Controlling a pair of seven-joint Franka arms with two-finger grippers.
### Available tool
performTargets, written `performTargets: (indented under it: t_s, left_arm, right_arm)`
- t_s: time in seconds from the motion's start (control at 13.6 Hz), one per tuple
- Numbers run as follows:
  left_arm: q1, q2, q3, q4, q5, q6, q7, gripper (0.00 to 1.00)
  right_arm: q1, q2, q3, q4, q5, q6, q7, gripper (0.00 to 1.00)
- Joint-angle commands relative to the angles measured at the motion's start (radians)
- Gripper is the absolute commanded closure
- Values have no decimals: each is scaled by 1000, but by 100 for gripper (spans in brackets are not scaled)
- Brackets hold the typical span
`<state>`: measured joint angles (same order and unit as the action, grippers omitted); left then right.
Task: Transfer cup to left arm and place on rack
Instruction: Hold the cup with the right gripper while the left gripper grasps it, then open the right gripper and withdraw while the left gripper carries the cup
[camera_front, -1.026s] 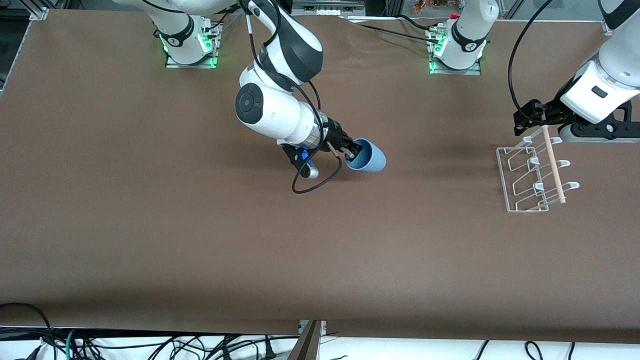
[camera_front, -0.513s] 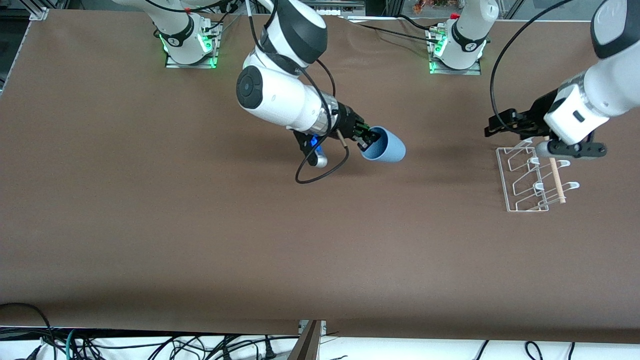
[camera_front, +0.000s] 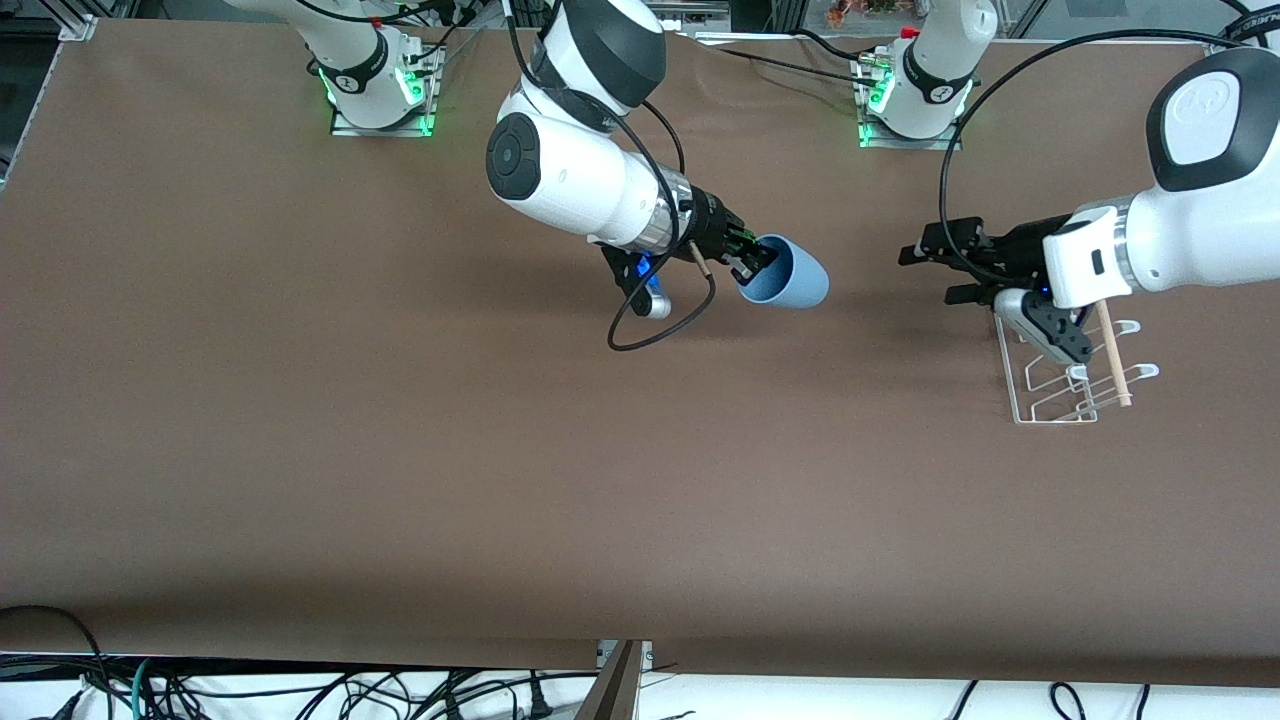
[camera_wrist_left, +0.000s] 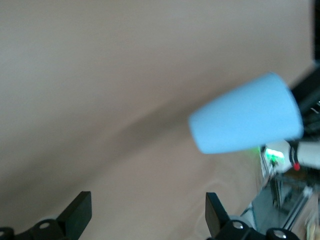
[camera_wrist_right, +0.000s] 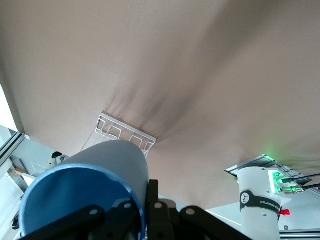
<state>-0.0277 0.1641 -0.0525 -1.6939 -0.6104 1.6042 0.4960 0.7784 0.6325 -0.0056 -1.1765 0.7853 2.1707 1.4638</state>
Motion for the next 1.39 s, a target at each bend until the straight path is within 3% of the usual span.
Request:
performTargets:
  t_s: [0.0, 0.37, 0.95, 1.03, 1.17, 1.32]
  left_arm:
    - [-1, 47, -1, 19, -84, -18, 310, 0]
    - [-9, 101, -49, 14, -250, -3, 654, 0]
    - [-12, 146, -132, 0, -289, 111, 929, 0]
    - [-12, 147, -136, -1, -289, 112, 943, 2]
    - [-15, 153, -139, -10, -287, 112, 996, 23]
    - [-15, 163, -139, -26, -287, 108, 1023, 33]
  right_arm:
    - [-2, 4, 1, 21, 17, -14, 13, 100]
    - [-2, 4, 1, 23, 17, -15, 13, 100]
    - [-2, 3, 1, 23, 17, -15, 12, 100]
    - [-4, 4, 1, 23, 15, -22, 12, 100]
    - [-4, 4, 1, 26, 17, -35, 12, 100]
    - [-5, 4, 0, 47, 17, -45, 12, 100]
